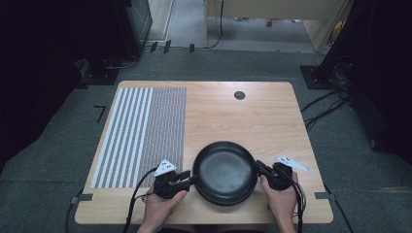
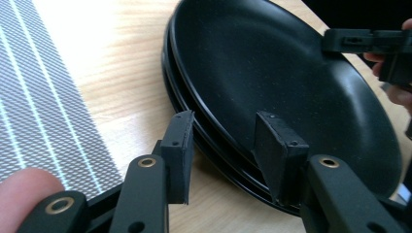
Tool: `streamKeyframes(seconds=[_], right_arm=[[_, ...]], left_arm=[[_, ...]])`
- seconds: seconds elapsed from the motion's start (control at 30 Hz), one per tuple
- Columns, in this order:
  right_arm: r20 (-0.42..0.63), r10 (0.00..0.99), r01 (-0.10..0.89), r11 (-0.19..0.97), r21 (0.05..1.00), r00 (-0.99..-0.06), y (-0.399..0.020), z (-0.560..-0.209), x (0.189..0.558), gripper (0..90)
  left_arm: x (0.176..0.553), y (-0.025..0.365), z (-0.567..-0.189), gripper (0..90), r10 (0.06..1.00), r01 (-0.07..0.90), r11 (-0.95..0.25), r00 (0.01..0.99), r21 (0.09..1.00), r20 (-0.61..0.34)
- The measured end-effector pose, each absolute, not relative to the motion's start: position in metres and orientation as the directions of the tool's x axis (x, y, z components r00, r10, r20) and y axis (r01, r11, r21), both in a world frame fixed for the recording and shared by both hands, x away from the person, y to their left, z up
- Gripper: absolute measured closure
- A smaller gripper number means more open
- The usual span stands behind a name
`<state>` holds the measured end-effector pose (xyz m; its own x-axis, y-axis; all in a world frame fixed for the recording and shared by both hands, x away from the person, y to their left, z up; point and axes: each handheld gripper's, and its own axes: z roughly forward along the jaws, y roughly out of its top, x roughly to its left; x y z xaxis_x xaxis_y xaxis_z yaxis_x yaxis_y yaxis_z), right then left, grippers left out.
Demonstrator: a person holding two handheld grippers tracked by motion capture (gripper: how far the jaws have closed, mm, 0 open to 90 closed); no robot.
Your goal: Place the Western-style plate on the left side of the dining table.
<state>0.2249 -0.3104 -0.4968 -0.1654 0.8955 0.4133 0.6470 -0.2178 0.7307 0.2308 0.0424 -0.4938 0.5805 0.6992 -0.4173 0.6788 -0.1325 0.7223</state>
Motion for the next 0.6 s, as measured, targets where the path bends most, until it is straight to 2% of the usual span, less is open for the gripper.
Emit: streamKeyframes(seconds=[0.1, 0.2, 0.6], right_arm=[[0.416, 0.894, 0.638, -0.226, 0.736, -0.164, -0.3111, -0.4959, 0.2238, 84.6], [0.483, 0.86, 0.664, -0.264, 0.699, -0.167, -0.3134, -0.4966, 0.2244, 85.7], [0.463, 0.867, 0.653, -0.245, 0.717, -0.184, -0.3098, -0.498, 0.2238, 85.4]], left_arm=[[0.2306, 0.0404, -0.4951, 59.1, 0.688, 0.684, -0.137, 0.586, 0.716, -0.428], [0.2316, 0.0417, -0.496, 58.0, 0.693, 0.691, -0.129, 0.576, 0.711, -0.434], [0.2325, 0.0461, -0.493, 59.3, 0.693, 0.704, -0.112, 0.561, 0.701, -0.453]])
